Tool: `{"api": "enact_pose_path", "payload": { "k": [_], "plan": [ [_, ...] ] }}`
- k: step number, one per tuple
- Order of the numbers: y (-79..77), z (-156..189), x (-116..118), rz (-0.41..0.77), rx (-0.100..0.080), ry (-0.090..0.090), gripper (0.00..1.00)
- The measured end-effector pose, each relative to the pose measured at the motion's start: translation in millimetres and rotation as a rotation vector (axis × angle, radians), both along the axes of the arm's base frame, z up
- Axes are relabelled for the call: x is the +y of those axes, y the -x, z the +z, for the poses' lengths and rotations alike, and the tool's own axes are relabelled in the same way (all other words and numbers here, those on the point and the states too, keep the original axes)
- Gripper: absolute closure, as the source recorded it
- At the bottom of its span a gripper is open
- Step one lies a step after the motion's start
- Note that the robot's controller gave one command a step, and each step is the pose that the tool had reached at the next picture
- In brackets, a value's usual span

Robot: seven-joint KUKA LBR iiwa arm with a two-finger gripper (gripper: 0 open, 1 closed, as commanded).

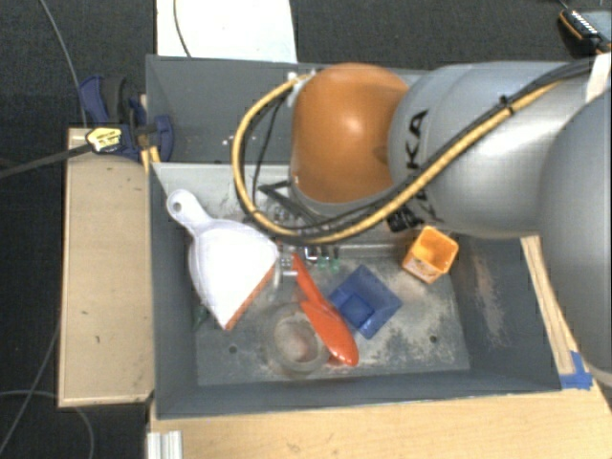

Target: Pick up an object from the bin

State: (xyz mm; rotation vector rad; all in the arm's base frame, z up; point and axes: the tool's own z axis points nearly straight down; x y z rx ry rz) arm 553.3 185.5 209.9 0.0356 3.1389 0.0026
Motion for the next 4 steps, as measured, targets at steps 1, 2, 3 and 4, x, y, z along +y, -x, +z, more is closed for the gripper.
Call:
{"api": "enact_pose_path", "payload": {
  "k": [1,2,3,4],
  "plan": [
    [0.0,-0.3,-0.2,-0.001,0.000,0.000,0.00],
    [2.5,-67.8,-55.1,0.009,0.003,0.003,0.00],
    [1.8,-67.5,-51.9,0.038,-0.005,-0.003,0.00],
    [-10.6,-84.9,-67.5,-0.020,-0.004,-0.001,0.00]
  ]
}}
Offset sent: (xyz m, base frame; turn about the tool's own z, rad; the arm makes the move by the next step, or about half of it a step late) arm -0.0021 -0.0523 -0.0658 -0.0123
